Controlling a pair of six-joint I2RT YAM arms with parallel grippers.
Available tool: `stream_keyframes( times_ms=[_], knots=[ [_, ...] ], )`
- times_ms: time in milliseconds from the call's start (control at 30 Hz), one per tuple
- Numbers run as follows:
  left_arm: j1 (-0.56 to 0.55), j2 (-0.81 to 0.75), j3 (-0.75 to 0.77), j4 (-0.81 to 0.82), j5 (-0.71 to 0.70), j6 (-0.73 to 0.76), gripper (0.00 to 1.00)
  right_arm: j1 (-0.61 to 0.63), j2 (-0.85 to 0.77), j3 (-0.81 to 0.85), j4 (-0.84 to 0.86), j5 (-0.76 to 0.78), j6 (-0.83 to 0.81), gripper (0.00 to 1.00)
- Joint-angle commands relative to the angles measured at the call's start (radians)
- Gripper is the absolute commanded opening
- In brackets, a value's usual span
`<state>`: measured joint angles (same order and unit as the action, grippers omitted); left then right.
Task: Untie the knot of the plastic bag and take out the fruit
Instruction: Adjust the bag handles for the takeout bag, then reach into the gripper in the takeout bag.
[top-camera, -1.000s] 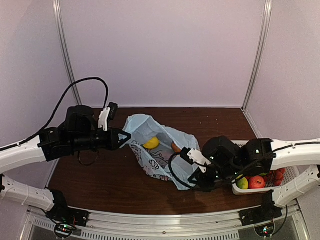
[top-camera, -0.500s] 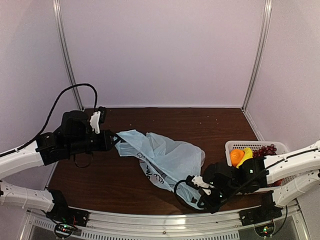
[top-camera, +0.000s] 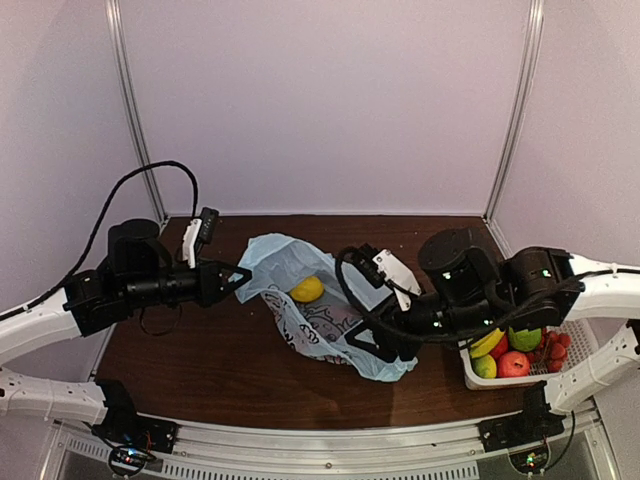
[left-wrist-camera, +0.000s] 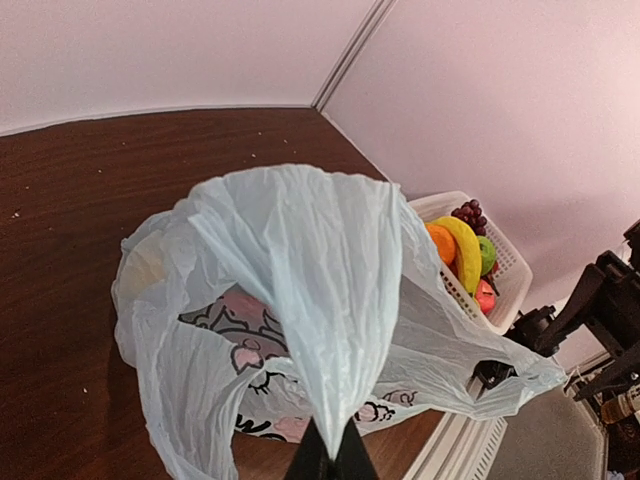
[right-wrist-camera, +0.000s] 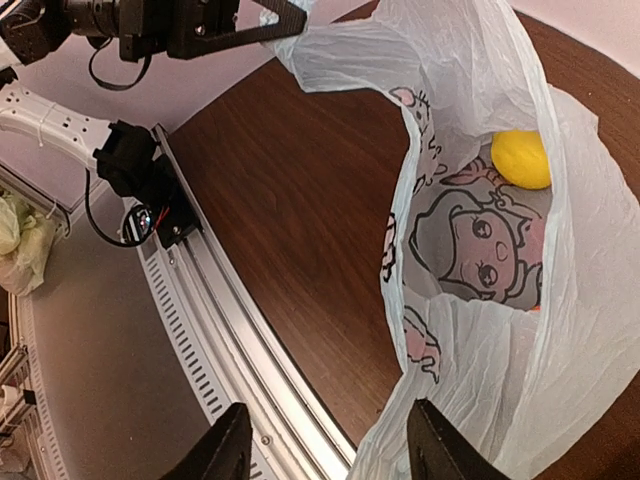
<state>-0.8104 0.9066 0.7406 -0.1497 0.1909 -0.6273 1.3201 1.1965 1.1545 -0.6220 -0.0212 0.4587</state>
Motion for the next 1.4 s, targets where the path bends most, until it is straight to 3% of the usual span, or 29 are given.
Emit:
stream_keyframes(
  times_ms=[0,500,800,1033,1233,1367],
  knots=[
    [0.005,0.002,0.032,0.029,0.038,0.046,0.00,0.008,0.096,0.058,0.037,0.128,-0.047,0.51],
    [0.005,-0.021,0.057,-0.027,0.023,0.045,0.00,-0.050,0.446,0.223,-0.043,0.354,-0.294,0.35],
    [0.005,-0.018,0.060,-0.038,0.024,0.046,0.00,-0.152,0.570,0.232,-0.071,0.317,-0.408,0.32],
    [0.005,-0.003,0.070,-0.042,0.029,0.051,0.00,-0.228,0.669,0.291,-0.022,0.314,-0.417,0.37],
    [0.005,-0.015,0.065,-0.045,0.022,0.046,0.00,-0.273,0.744,0.339,0.018,0.361,-0.377,0.51],
    [0.006,-0.022,0.066,-0.047,0.018,0.045,0.00,-0.307,0.811,0.391,-0.011,0.435,-0.321,0.53]
  ],
)
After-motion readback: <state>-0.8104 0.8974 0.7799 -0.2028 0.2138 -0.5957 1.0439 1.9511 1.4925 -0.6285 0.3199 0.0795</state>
